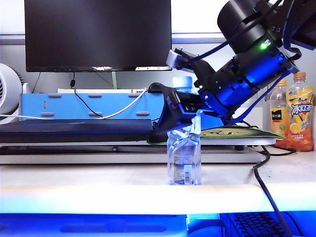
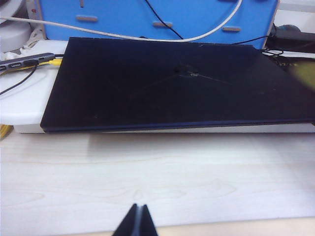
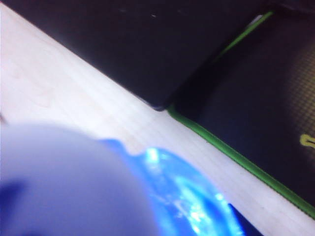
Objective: Pick up the mineral water bottle and place it on the laptop.
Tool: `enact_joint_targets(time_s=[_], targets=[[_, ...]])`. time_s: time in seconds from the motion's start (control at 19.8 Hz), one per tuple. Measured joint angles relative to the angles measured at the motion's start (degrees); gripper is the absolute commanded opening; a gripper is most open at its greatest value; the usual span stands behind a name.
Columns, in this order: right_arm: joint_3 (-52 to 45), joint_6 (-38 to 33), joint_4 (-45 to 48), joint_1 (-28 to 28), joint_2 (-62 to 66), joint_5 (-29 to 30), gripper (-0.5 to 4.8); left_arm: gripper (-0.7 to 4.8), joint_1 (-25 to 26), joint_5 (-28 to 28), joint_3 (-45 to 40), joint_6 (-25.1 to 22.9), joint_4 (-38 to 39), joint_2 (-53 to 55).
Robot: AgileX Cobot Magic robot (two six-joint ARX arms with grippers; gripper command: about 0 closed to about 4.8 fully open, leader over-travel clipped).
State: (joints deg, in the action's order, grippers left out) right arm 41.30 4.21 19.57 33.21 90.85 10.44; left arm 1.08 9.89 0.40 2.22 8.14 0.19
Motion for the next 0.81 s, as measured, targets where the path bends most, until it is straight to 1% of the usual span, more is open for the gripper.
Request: enact_joint_targets(time_s=[0.05, 0.1, 0.15, 0.2, 0.35, 0.45, 0.56, 0.71, 0.76, 0.81], targets=[[0.00, 0.11, 0.09, 0.00, 0.39, -0.22, 4.79, -0.02, -0.02, 0.00, 0.00, 0.00, 0.00, 0.00], [0.00, 0.13, -0.02, 0.00, 0.66, -0.37, 2.09, -0.02, -0.02, 0.00, 0.00, 0.00, 0.00, 0.00], [0.00, 0.11, -0.20, 0.02, 0.74, -1.27, 0.13, -0.02, -0.02, 0.00, 0.00, 0.00, 0.00, 0.00], [0.00, 0.13, -0.15, 0.09, 0.72, -1.86, -0.01, -0.02, -0.02, 0.00, 0.00, 0.00, 0.00, 0.00], [0.37, 0.31, -0.17, 0.20, 0.72, -2.29, -0.01, -0.02, -0.02, 0.00, 0.00, 0.00, 0.00, 0.00], [3.37, 0.31, -2.80, 0.17, 1.09, -2.99, -0.01, -0.02, -0.02, 0.00, 0.00, 0.00, 0.00, 0.00], [8.76, 0.31, -5.46, 0.13, 1.11, -3.15, -0.01, -0.02, -0.02, 0.00, 0.00, 0.00, 0.00, -0.02], [19.67, 0.52, -8.35, 0.07, 1.03, -3.23, -0.01, -0.02, 0.00, 0.00, 0.00, 0.00, 0.00, -0.02], [25.24, 0.57, -10.53, 0.11, 1.20, -3.15, -0.01, -0.02, -0.02, 0.00, 0.00, 0.00, 0.00, -0.02], [28.68, 0.61, -10.84, 0.15, 2.12, -3.10, -0.01, -0.02, -0.02, 0.00, 0.00, 0.00, 0.00, -0.02]])
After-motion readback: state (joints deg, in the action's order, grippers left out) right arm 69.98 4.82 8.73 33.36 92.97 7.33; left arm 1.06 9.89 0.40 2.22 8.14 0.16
